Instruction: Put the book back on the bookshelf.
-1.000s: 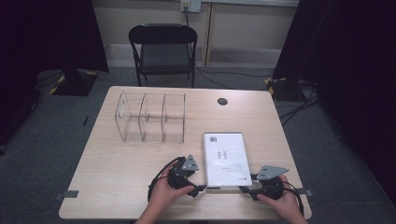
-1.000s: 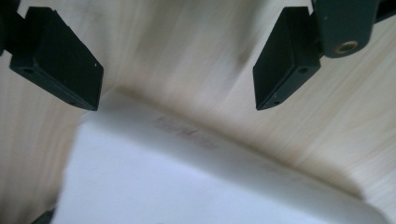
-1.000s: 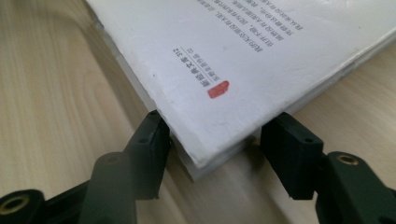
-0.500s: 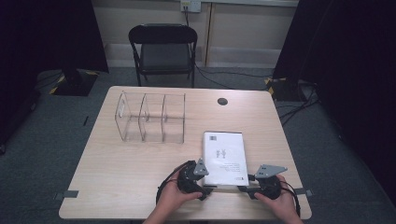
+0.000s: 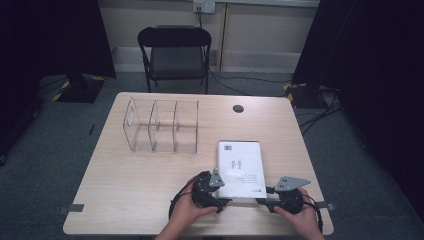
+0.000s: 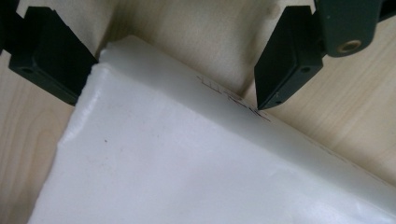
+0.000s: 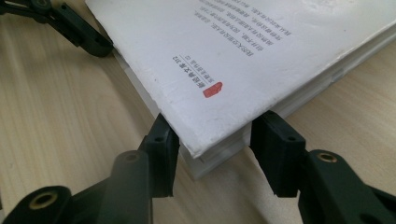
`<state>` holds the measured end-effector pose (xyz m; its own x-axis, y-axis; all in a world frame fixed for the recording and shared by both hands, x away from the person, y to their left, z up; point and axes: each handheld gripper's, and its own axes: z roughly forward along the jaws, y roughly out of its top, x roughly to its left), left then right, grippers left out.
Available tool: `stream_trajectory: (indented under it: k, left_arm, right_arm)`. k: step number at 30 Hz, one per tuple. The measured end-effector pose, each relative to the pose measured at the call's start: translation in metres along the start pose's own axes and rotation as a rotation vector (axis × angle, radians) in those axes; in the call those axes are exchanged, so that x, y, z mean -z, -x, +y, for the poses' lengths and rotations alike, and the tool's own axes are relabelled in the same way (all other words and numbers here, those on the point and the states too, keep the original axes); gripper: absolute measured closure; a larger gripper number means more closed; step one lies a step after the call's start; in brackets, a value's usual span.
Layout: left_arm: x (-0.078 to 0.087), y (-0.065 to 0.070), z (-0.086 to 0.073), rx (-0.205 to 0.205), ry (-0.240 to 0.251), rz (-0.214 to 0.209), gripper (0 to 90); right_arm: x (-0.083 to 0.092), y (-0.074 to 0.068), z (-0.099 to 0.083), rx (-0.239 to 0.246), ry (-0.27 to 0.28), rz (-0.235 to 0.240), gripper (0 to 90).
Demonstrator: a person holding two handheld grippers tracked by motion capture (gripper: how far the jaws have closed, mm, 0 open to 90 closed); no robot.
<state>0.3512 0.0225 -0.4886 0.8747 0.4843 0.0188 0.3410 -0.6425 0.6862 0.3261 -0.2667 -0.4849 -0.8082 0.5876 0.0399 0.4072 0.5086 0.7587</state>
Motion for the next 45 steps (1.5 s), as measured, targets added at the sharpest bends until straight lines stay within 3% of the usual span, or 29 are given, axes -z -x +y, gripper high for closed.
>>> stream_trajectory:
  k: [5,9,12,15,16,18,21,23,25,26,27,28,29,32,34,35,37,39,42,45]
  left_arm:
    - [0.003,0.000,0.006,-0.026,0.006,0.027,15.6]
    - [0.012,0.001,0.013,-0.088,0.017,0.037,15.6]
    - [0.015,0.004,0.022,-0.149,0.007,0.013,15.5]
    - [0.013,0.008,0.027,-0.169,0.011,0.014,15.8]
    - [0.007,0.011,0.033,-0.206,0.007,0.017,14.2]
    - [0.002,0.016,0.039,-0.236,-0.006,0.033,13.0]
    - [-0.004,0.021,0.046,-0.255,-0.001,0.035,12.8]
    - [-0.007,0.023,0.049,-0.270,-0.014,0.047,10.0]
    - [-0.016,0.030,0.051,-0.319,-0.025,0.093,7.2]
    - [-0.016,0.030,0.051,-0.319,-0.025,0.093,5.4]
    - [-0.017,0.032,0.052,-0.343,-0.042,0.106,5.4]
    - [-0.018,0.034,0.051,-0.368,-0.023,0.146,10.8]
    - [-0.018,0.033,0.051,-0.354,-0.023,0.138,12.9]
    - [-0.014,0.032,0.053,-0.365,-0.029,0.118,15.8]
    - [-0.010,0.035,0.054,-0.359,-0.010,0.102,24.8]
    - [-0.007,0.035,0.055,-0.379,-0.022,0.093,32.3]
    - [-0.004,0.035,0.056,-0.379,-0.025,0.089,39.9]
    - [-0.003,0.035,0.057,-0.360,-0.022,0.079,42.2]
    - [0.000,0.034,0.061,-0.368,-0.051,0.069,44.0]
    - [0.002,0.032,0.062,-0.359,-0.045,0.059,44.5]
  right_arm:
    - [0.002,-0.001,0.001,0.000,0.011,0.001,54.2]
    - [0.004,0.000,0.003,-0.001,0.018,0.000,54.2]
    - [0.004,-0.001,0.004,-0.001,0.024,-0.002,54.2]
    - [0.004,-0.001,0.005,0.000,0.022,-0.003,54.2]
    - [0.005,-0.001,0.005,0.003,0.021,-0.001,54.2]
    - [0.005,-0.001,0.005,0.002,0.026,-0.002,54.3]
    - [0.005,-0.001,0.006,0.003,0.028,-0.003,54.2]
    - [0.005,-0.001,0.006,0.003,0.026,-0.003,54.2]
    - [0.005,-0.001,0.006,0.004,0.026,-0.003,54.2]
    - [0.005,-0.001,0.006,0.004,0.026,-0.003,54.2]
    - [0.005,-0.001,0.006,0.002,0.026,-0.001,54.2]
    - [0.005,-0.001,0.006,0.000,0.019,0.001,54.1]
    - [0.005,-0.001,0.006,-0.002,0.018,0.002,54.1]
    - [0.004,0.000,0.005,-0.013,0.014,0.009,54.0]
    - [0.004,0.000,0.005,-0.011,0.010,0.010,53.9]
    - [0.004,0.001,0.005,-0.016,0.021,0.005,53.9]
    - [0.005,0.002,0.005,-0.018,0.034,0.003,53.3]
    - [0.005,0.002,0.005,-0.020,0.040,0.014,51.0]
    - [0.003,0.000,0.004,0.007,0.029,0.009,47.5]
    - [0.000,0.001,0.002,0.020,0.006,0.005,46.6]
